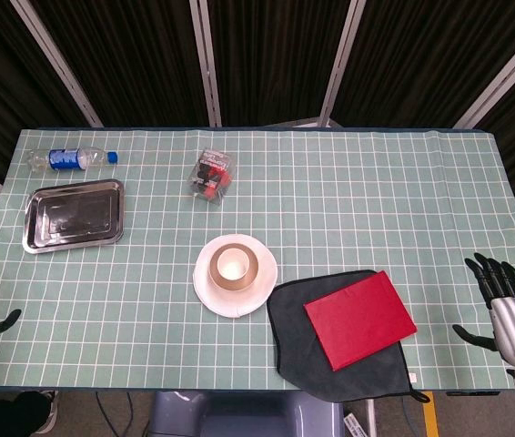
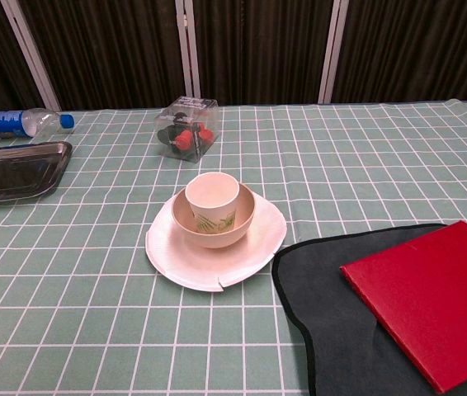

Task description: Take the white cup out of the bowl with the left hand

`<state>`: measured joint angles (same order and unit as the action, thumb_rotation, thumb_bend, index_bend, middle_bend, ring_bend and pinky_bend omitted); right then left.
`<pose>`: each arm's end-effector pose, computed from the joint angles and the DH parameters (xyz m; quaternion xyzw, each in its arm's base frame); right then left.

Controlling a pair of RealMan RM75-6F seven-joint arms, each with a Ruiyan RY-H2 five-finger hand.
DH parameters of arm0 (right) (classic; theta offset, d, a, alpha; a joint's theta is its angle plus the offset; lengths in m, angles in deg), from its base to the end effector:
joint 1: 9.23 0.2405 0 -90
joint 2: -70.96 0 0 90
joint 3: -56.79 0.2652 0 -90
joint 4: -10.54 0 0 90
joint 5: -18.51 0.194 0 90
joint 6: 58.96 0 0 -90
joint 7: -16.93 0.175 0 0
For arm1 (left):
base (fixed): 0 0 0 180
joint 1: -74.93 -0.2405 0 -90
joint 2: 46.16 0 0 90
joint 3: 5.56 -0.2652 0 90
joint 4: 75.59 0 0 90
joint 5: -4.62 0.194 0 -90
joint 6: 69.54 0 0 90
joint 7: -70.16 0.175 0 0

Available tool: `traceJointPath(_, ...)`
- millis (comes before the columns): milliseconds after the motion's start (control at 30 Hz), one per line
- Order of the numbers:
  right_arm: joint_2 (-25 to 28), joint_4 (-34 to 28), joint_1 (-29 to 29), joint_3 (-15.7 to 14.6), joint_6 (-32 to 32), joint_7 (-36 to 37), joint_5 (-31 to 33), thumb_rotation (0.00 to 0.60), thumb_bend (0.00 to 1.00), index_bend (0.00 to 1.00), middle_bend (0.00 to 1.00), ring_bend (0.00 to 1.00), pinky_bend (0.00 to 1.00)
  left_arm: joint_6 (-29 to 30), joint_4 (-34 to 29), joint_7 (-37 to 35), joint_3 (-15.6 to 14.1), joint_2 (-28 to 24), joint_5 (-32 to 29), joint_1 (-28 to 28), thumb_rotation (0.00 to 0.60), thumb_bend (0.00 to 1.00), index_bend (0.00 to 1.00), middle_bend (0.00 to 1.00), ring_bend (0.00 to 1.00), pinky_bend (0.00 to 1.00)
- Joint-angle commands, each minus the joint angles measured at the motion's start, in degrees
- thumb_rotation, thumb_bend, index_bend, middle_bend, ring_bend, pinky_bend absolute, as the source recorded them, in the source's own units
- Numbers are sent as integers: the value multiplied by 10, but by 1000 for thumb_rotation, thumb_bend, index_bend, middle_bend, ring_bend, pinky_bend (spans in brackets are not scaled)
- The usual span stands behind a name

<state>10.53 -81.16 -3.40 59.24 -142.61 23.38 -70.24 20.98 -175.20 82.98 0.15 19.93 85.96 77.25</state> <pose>-0.3097 -0.2154 0.1912 0.6091 -0.3928 0.4029 0.5589 -0.3001 0.2038 0.1847 -0.5469 -0.3646 -0.3768 0.6527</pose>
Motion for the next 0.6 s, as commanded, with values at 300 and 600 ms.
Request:
traceJointPath(300,2,-2,-1,0,-3,1,-2,600,33,37,0,0,0,-5,1,2,-2,2,2,3,600,0,0,0,0,0)
traceJointPath(600,6,-6,-2,5,-6,10,5,600,35,37,0,0,0,-44,1,26,9,13,12,41,600,0,36,0,0,0)
